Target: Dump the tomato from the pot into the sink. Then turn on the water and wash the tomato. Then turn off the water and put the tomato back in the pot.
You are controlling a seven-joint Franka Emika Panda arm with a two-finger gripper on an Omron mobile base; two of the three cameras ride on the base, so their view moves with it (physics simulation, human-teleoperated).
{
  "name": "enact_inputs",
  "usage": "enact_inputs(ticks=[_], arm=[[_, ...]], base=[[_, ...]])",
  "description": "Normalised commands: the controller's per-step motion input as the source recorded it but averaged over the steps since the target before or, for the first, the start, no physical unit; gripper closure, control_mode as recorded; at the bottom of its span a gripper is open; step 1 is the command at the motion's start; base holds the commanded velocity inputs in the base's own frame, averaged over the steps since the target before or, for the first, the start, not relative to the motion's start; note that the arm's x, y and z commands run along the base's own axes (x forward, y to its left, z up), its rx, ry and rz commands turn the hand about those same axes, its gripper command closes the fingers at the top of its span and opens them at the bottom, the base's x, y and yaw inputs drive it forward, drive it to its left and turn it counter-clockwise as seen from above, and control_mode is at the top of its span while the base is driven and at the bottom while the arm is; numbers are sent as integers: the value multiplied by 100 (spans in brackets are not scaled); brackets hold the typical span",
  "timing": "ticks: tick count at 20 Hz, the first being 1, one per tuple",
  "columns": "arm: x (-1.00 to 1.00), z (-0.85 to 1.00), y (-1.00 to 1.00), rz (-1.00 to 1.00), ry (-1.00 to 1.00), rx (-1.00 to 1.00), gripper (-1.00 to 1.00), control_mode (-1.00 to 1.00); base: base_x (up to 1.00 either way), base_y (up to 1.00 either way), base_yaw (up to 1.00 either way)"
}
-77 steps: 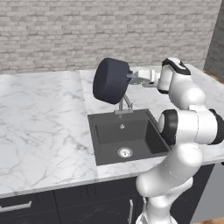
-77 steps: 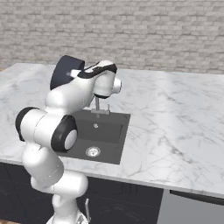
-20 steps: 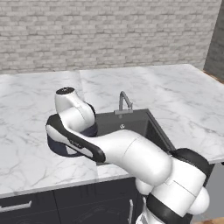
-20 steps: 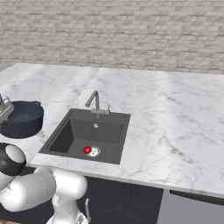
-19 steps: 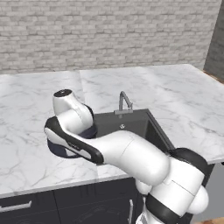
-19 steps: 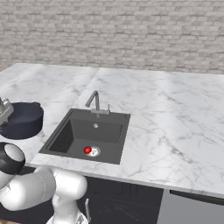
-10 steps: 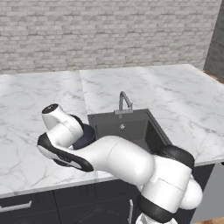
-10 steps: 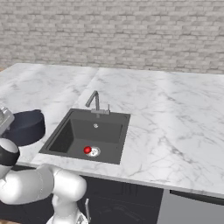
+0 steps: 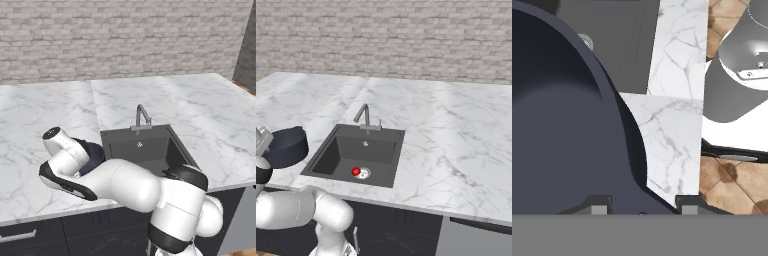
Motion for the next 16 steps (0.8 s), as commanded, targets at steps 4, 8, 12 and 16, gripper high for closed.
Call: enact_inputs(ticks=[4,8,12,16], arm=[[27,-10,9,4,-4,0,100,-100],[31,-23,0,0,1,0,100,-100],[26,-33,0,0,3,0,100,-100],[-4,-31,0,0,6,2,100,-100]], base=[[0,0,0],[0,0,0],[0,0,0],[0,0,0]])
